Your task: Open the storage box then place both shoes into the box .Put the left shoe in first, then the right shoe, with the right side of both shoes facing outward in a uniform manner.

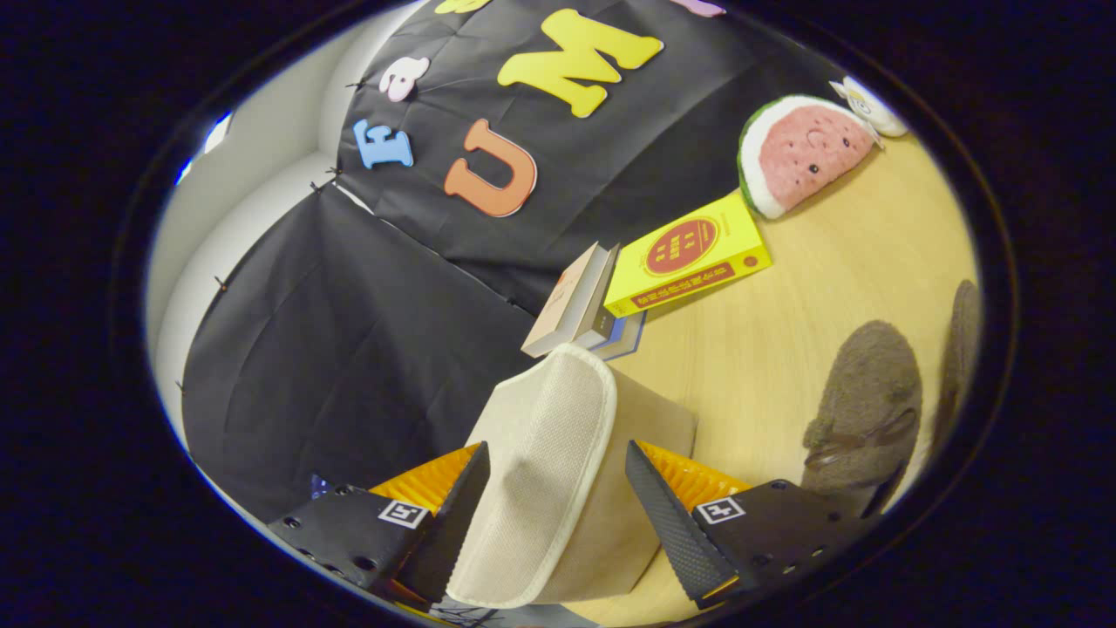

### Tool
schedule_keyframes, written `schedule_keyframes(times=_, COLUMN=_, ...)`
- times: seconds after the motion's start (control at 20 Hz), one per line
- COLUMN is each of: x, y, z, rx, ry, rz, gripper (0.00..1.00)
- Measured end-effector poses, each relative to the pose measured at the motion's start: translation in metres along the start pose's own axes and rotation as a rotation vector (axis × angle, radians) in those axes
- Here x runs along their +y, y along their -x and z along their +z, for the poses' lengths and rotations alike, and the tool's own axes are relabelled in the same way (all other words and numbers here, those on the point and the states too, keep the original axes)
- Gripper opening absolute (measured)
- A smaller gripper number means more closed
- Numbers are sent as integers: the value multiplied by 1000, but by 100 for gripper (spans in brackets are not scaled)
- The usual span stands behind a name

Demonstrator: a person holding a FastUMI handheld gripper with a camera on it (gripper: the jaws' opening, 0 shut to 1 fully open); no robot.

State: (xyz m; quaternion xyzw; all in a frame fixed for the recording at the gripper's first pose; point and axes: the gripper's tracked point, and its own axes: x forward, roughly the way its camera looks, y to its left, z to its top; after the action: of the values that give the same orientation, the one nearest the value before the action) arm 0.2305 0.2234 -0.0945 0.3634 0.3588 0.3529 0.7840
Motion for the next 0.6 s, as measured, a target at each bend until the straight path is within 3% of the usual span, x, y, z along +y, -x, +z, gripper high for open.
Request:
schedule_keyframes(times=0.2, x=-7, y=-10, z=-4, rx=60, ry=-104, rz=47, gripper=93)
schedule_keyframes(times=0.3, x=-1, y=-6, z=-4, rx=81, ry=-135, rz=88, gripper=81)
schedule_keyframes(times=0.6, x=-2, y=1, z=2, rx=104, ry=-162, rz=59, gripper=46)
